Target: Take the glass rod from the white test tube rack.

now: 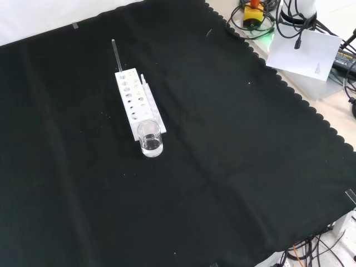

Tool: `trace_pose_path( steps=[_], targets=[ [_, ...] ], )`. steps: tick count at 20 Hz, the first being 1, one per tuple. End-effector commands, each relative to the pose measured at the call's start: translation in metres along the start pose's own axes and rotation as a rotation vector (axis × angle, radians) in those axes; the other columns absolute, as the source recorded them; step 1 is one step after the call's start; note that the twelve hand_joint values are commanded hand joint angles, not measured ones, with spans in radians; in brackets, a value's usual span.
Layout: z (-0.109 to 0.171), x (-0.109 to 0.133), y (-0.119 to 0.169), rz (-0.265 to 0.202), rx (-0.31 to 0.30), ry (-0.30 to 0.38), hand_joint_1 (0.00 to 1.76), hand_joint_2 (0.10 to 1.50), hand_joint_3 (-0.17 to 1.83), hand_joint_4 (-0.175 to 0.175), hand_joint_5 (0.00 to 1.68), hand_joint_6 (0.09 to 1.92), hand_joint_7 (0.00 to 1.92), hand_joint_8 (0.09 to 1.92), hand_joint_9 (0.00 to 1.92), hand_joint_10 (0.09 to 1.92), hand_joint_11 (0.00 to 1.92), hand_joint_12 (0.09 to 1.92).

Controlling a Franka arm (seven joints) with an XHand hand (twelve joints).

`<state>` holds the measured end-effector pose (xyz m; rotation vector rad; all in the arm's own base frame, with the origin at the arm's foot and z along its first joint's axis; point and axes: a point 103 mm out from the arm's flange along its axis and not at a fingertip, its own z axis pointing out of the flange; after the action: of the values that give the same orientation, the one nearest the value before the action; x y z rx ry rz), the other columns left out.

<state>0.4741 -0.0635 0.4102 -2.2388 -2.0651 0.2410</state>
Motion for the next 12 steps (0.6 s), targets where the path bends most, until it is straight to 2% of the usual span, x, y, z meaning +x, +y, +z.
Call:
trace_pose_path(
  steps=[1, 12],
  targets=[
    [0.027, -0.025, 0.04, -0.026, 0.011, 0.054, 0.59, 0.9, 0.58, -0.16, 0.08, 0.09, 0.0, 0.79, 0.05, 0.96, 0.0, 1.28],
    [0.069, -0.022, 0.065, -0.084, 0.056, 0.047, 0.57, 0.91, 0.58, -0.161, 0.09, 0.09, 0.0, 0.85, 0.07, 0.97, 0.0, 1.31]
  ],
)
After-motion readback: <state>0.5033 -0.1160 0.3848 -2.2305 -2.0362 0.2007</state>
